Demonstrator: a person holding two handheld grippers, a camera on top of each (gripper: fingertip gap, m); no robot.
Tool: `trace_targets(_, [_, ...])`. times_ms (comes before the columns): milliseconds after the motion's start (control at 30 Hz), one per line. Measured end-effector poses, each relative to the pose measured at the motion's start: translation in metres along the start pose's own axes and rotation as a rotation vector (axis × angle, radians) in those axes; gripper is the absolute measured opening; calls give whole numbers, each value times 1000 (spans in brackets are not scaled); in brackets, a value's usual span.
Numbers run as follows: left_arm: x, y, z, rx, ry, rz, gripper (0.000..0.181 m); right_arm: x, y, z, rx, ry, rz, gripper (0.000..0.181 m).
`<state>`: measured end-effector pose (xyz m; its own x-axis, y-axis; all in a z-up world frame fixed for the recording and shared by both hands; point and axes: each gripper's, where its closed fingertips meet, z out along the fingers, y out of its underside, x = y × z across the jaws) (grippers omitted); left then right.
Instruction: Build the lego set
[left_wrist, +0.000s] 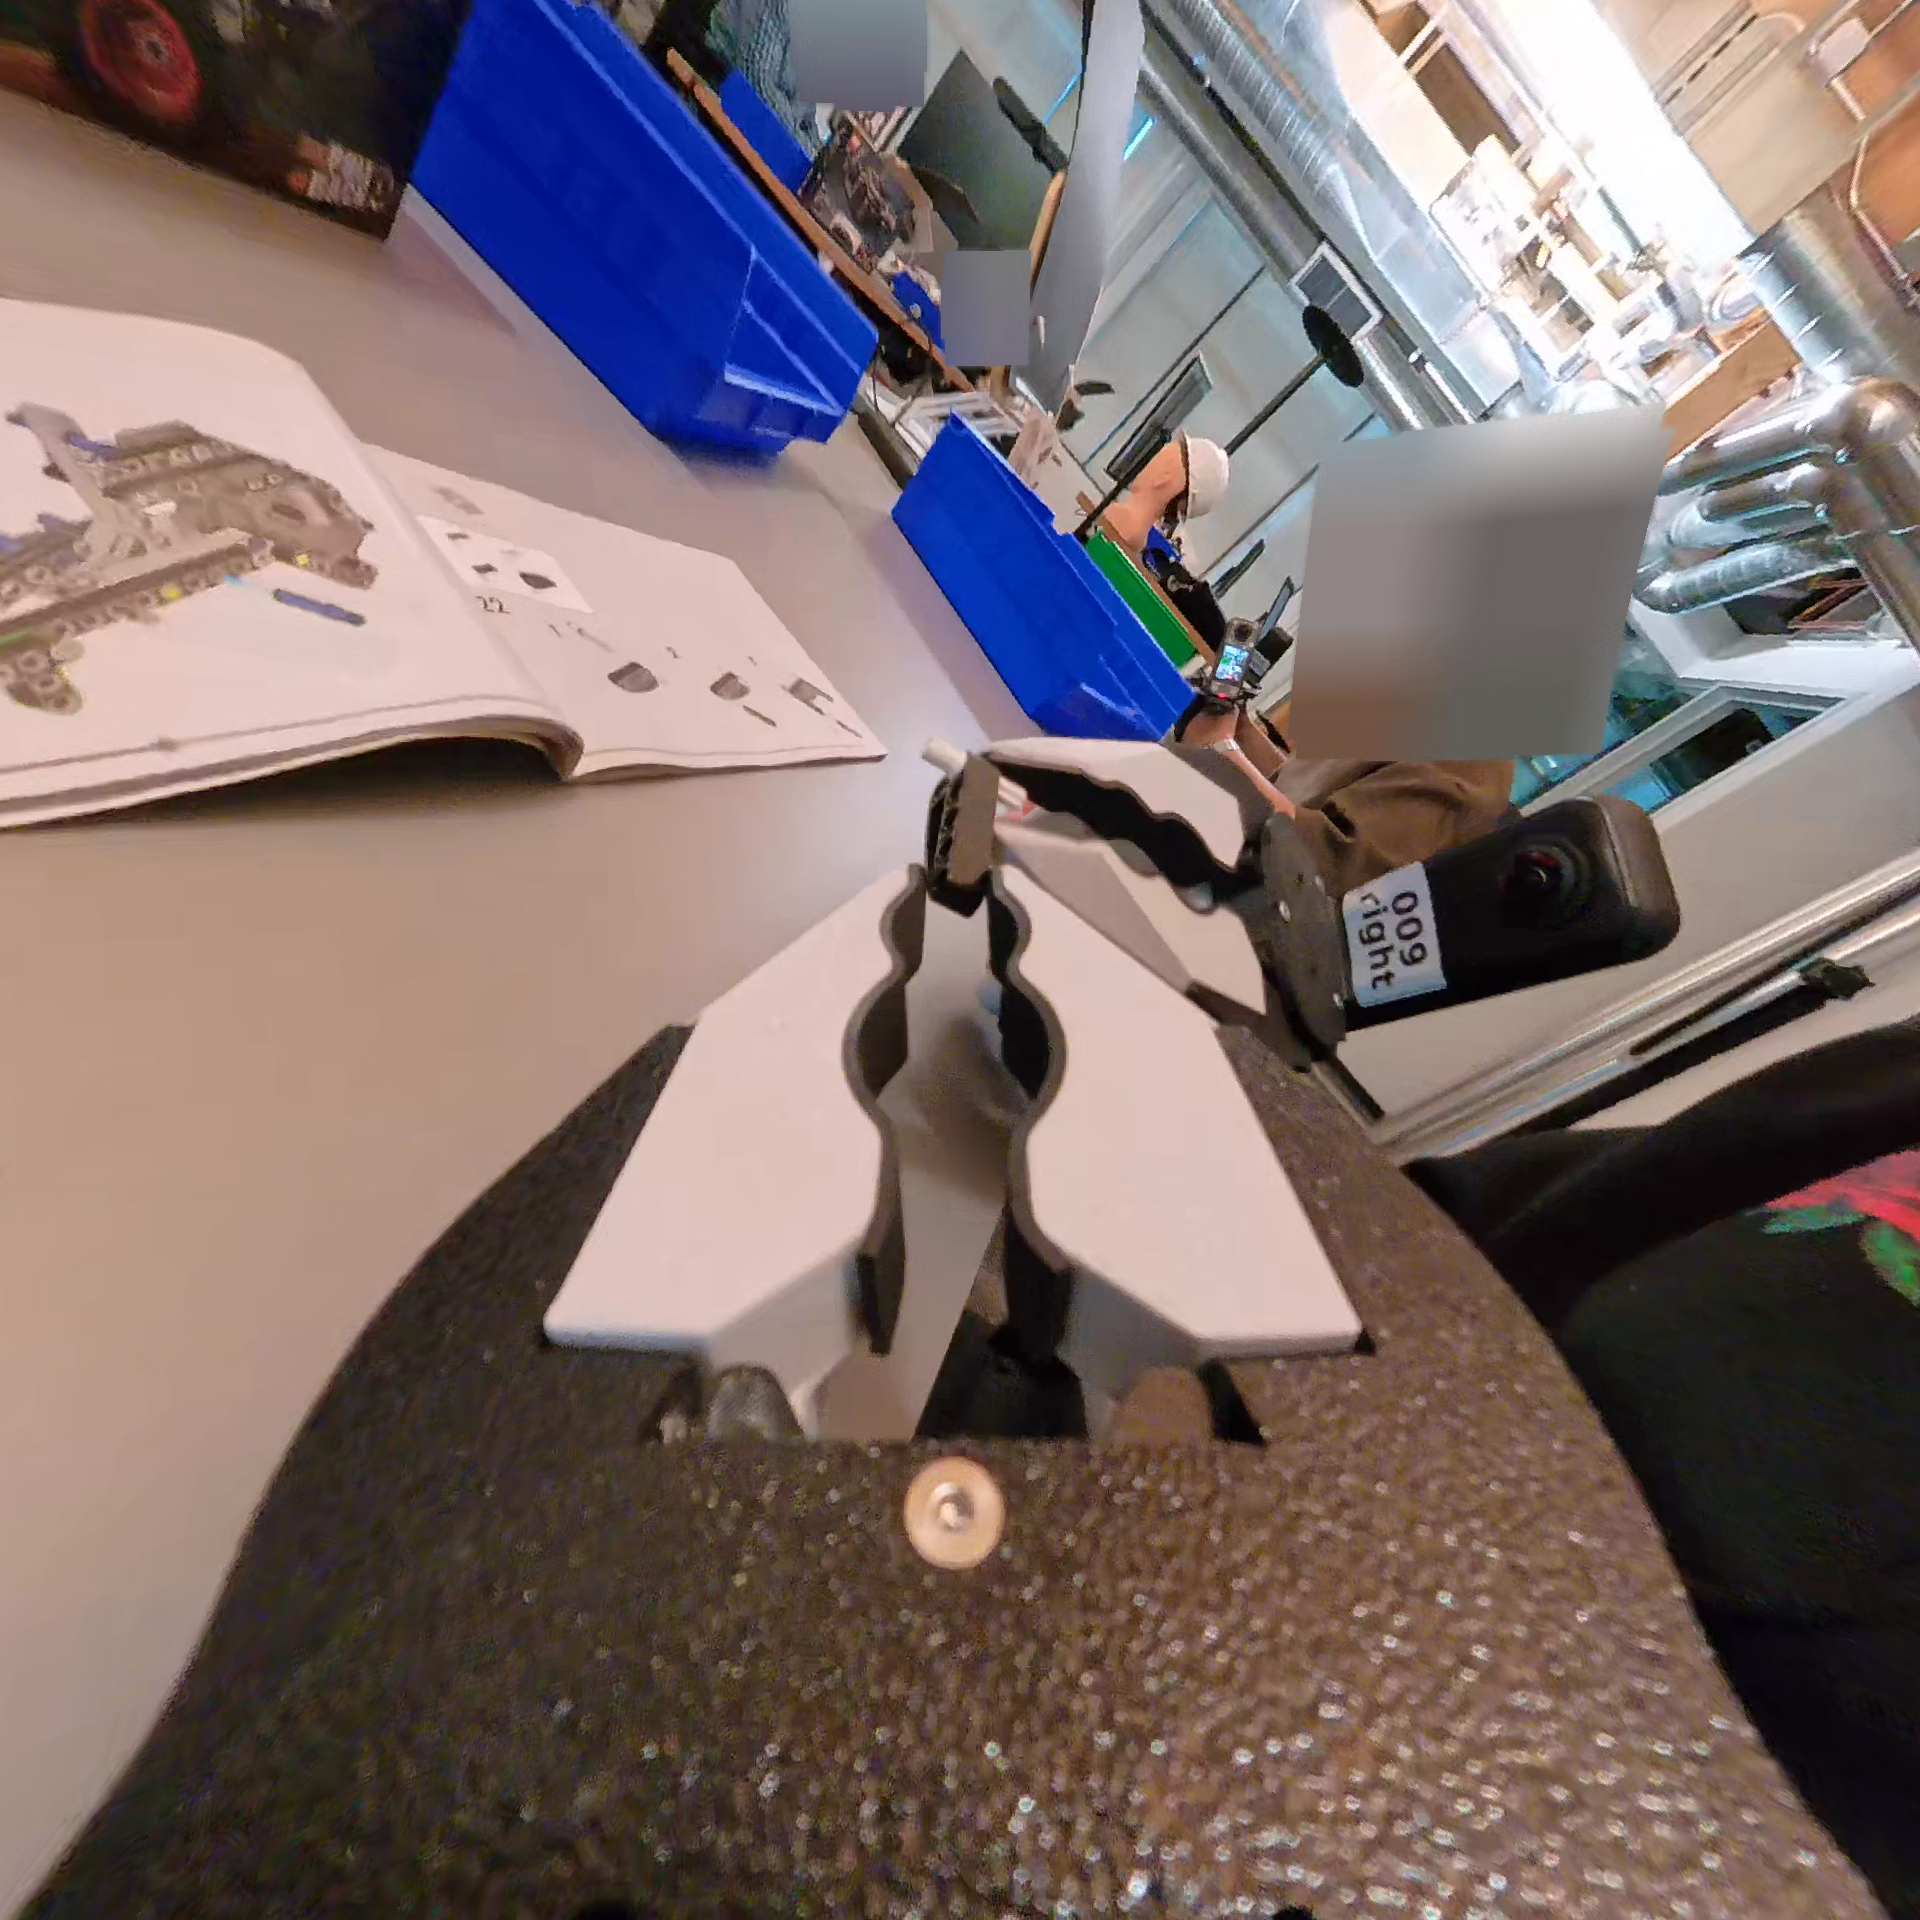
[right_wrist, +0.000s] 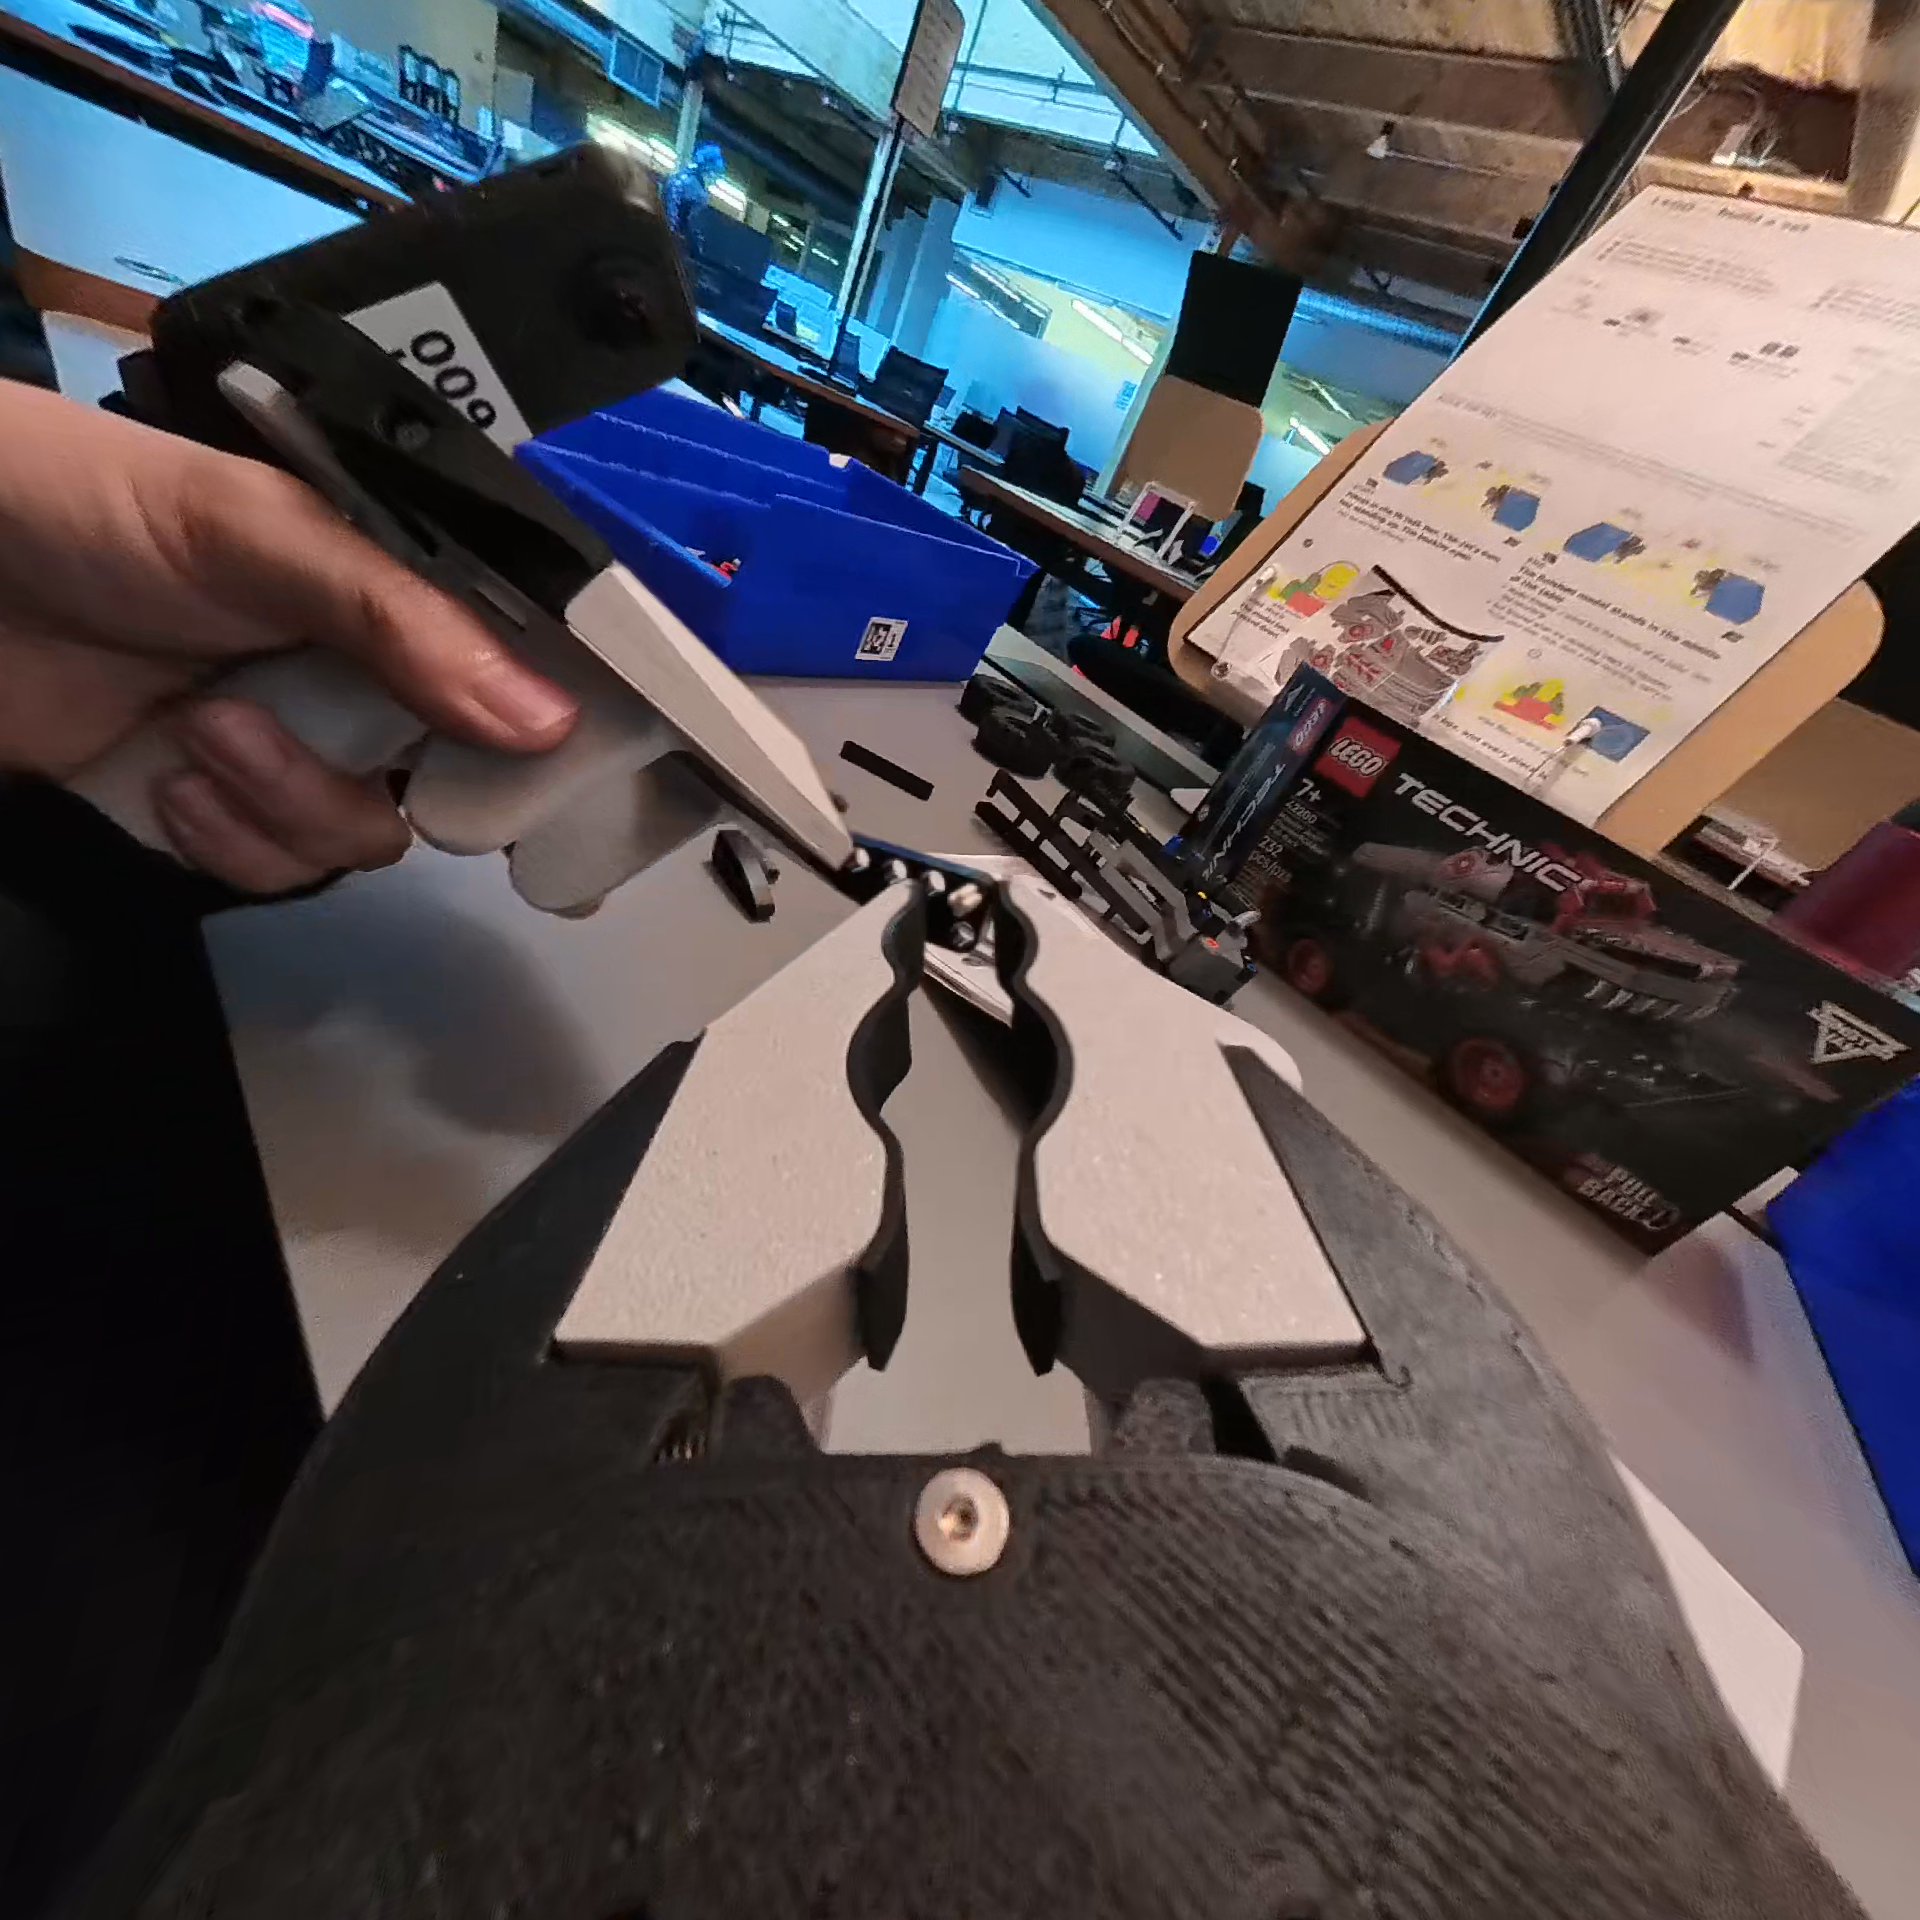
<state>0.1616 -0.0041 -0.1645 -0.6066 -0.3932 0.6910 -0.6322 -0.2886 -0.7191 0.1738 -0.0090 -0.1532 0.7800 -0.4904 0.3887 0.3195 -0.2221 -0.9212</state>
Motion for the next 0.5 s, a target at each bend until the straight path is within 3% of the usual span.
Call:
trace_targets(233, [-20,18,-1,-128,-81,97,9,-6,22,10,-124,-64,16,2])
trace_targets(367, [-42,19,-3,-196,-228,328,21,9,41,9,-263,-12,165,2])
trace_targets(500, [-46,12,0,-213,-273,553,26,11,76,-4,-536,-57,281,2])
